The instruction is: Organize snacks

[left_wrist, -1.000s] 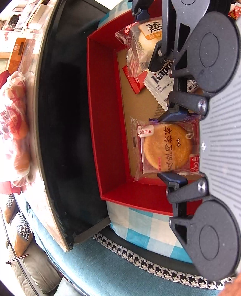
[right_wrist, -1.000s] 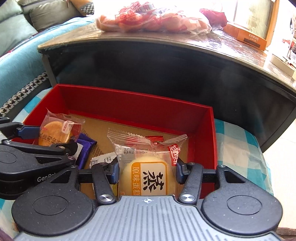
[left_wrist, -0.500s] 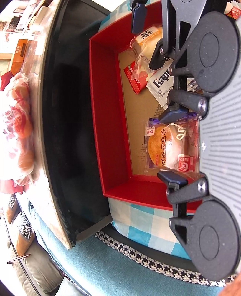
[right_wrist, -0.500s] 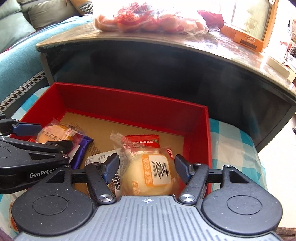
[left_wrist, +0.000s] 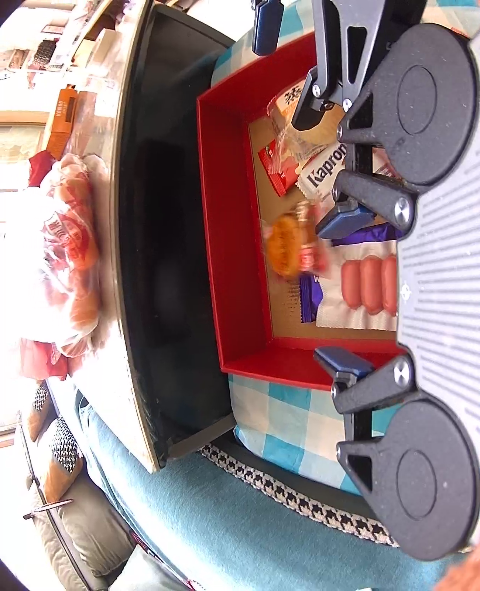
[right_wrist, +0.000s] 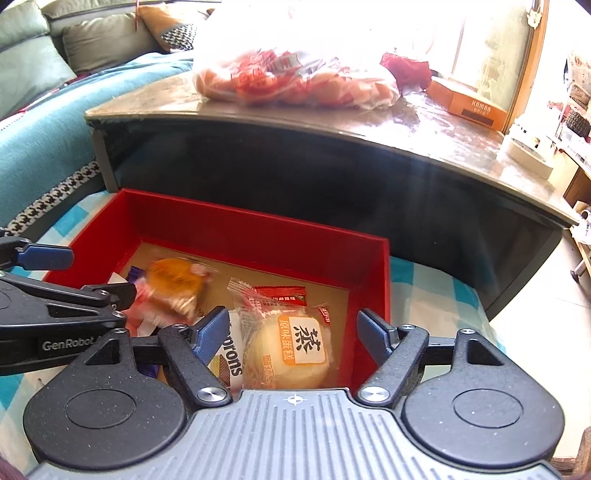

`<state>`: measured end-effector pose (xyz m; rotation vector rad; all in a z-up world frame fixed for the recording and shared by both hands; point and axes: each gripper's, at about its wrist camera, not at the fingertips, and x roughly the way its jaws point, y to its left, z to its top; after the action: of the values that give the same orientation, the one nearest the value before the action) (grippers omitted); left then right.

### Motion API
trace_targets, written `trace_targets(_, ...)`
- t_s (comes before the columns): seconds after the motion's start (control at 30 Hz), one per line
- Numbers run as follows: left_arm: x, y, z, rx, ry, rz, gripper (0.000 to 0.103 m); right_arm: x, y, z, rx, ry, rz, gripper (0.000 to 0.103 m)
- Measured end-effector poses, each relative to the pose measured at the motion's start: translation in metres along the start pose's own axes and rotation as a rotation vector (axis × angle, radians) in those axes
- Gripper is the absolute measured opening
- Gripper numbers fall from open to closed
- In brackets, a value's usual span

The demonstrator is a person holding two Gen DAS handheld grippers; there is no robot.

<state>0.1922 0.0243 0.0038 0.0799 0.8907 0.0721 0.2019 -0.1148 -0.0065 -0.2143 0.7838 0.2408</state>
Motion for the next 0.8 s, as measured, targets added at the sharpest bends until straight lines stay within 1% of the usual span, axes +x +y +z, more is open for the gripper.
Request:
trace_targets(0.13, -0.011, 0.005, -0.007, -0.005, -0.001, -0.010, 0.095, -0.010, -0.003, -0.005, 0.012, 0.003, 0.007, 0.082)
trace_targets(0.3, -0.023, 0.010, -0.022, -0.006, 0.016, -0.042, 0.095, -0.024, -0.006, -0.016, 0.026, 0.021, 0.015, 0.082)
trace_targets(0.4, -0.029, 0.012, -0.035, 0.009, 0.047, -0.079, 0.096, -0.034, -0.007, -0.025, 0.025, 0.036, 0.012, 0.083)
trace_targets(0.47, -0.031, 0.016, -0.043, 0.012, 0.069, -0.095, 0.096, -0.040, -0.008, -0.032, 0.042, 0.049, 0.029, 0.083)
trace_targets(0.53, -0.032, 0.023, -0.051, 0.000, 0.091, -0.098, 0.096, -0.045, -0.007, -0.040, 0.051, 0.067, 0.056, 0.083)
trace_targets(0.67, -0.026, 0.039, -0.064, -0.048, 0.147, -0.092, 0.096, -0.051, 0.003, -0.051, 0.025, 0.090, 0.073, 0.083)
trace_targets(0.8, -0.016, 0.039, -0.070, -0.039, 0.174, -0.111, 0.096, -0.056, 0.007, -0.056, 0.029, 0.107, 0.099, 0.085)
